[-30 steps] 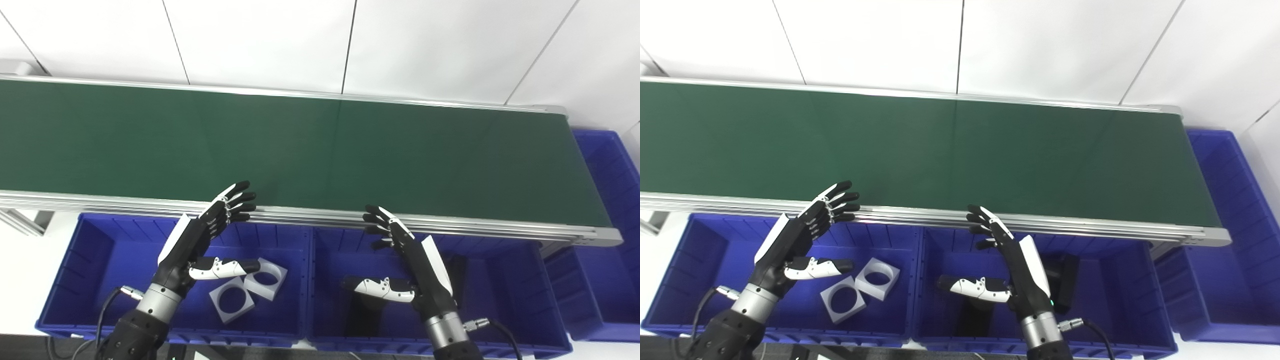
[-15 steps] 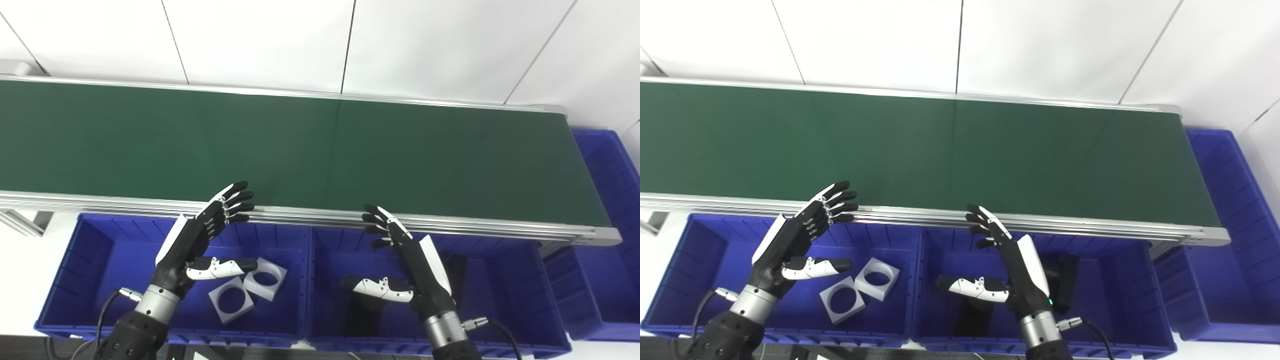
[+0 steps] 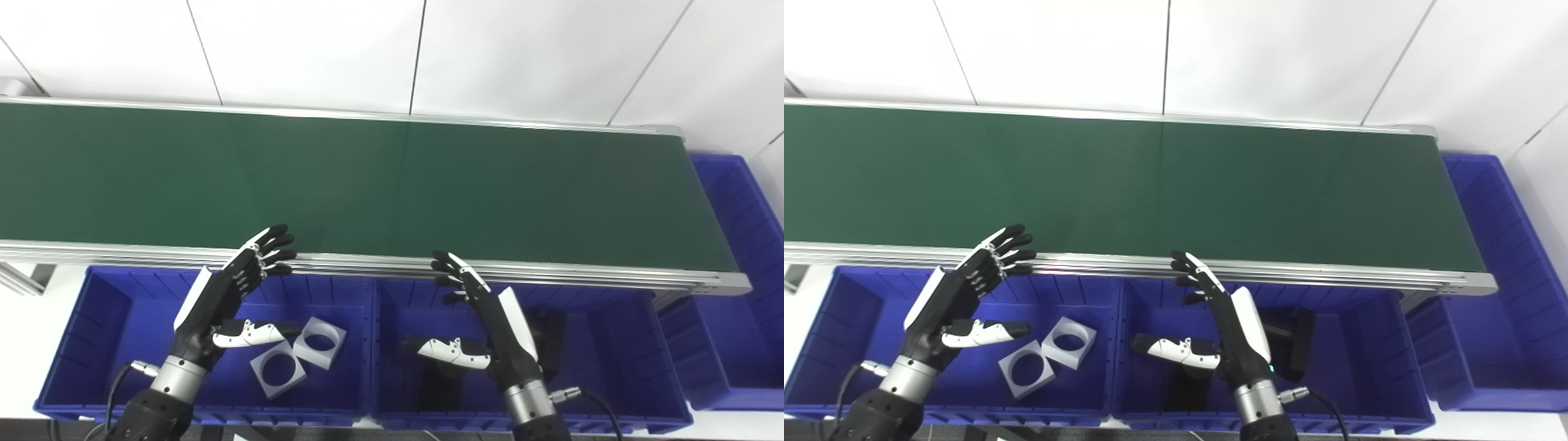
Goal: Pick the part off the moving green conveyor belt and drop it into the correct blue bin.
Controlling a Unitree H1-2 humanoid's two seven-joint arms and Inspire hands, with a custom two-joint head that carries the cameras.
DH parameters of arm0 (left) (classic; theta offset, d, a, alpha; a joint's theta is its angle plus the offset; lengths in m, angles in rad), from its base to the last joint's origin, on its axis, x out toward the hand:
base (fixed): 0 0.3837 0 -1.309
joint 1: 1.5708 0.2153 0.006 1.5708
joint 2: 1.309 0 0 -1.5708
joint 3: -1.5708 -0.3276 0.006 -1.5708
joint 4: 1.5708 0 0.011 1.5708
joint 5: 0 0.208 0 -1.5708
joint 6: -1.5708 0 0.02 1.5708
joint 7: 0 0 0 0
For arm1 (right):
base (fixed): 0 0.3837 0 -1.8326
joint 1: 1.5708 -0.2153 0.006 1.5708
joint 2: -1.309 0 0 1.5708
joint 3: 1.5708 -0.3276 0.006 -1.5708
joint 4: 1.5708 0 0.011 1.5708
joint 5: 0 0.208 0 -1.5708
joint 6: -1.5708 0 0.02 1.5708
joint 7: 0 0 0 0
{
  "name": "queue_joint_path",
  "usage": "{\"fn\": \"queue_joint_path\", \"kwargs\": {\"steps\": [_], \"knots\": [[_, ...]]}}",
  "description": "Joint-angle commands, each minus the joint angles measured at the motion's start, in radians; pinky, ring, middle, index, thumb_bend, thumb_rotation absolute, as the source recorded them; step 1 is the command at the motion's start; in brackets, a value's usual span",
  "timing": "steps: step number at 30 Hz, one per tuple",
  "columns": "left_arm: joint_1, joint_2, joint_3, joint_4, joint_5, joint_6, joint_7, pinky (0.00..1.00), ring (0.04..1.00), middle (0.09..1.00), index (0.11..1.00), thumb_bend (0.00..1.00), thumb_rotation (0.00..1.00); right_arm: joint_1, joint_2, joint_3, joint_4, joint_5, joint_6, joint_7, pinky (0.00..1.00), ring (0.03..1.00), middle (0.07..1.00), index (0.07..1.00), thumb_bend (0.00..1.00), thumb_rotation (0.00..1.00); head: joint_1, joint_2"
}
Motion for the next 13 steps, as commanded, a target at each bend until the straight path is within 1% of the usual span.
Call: {"fn": "queue_joint_path", "kwargs": {"steps": [1, 3, 5, 8, 13], "knots": [[-0.002, 0.009, 0.006, -0.015, -0.024, -0.035, -0.007, 0.74, 0.818, 0.882, 0.896, 0.88, 0.25, -0.001, 0.013, 0.003, -0.013, 0.003, -0.019, -0.02, 0.64, 0.772, 0.837, 0.859, 0.83, 0.44, 0.012, 0.003], [-0.001, 0.009, 0.006, -0.014, -0.011, -0.042, -0.003, 0.74, 0.813, 0.879, 0.896, 0.88, 0.26, 0.001, 0.011, 0.004, -0.014, -0.004, -0.02, -0.023, 0.63, 0.766, 0.833, 0.859, 0.83, 0.45, 0.017, 0.003], [-0.001, 0.009, 0.006, -0.012, 0.006, -0.054, 0.002, 0.74, 0.806, 0.874, 0.896, 0.88, 0.27, 0.002, 0.009, 0.005, -0.016, -0.007, -0.02, -0.024, 0.64, 0.77, 0.831, 0.859, 0.82, 0.45, 0.017, 0.003], [-0.002, 0.011, 0.006, -0.015, 0.022, -0.056, 0.004, 0.73, 0.801, 0.866, 0.889, 0.89, 0.3, 0.002, 0.007, 0.006, -0.018, -0.009, -0.018, -0.021, 0.66, 0.777, 0.835, 0.862, 0.81, 0.45, 0.019, 0.003], [-0.001, 0.012, 0.004, -0.017, 0.022, -0.049, 0.001, 0.73, 0.802, 0.861, 0.881, 0.89, 0.28, 0.001, 0.006, 0.008, -0.011, -0.008, -0.023, -0.022, 0.66, 0.776, 0.834, 0.86, 0.81, 0.45, 0.022, -0.002]]}}
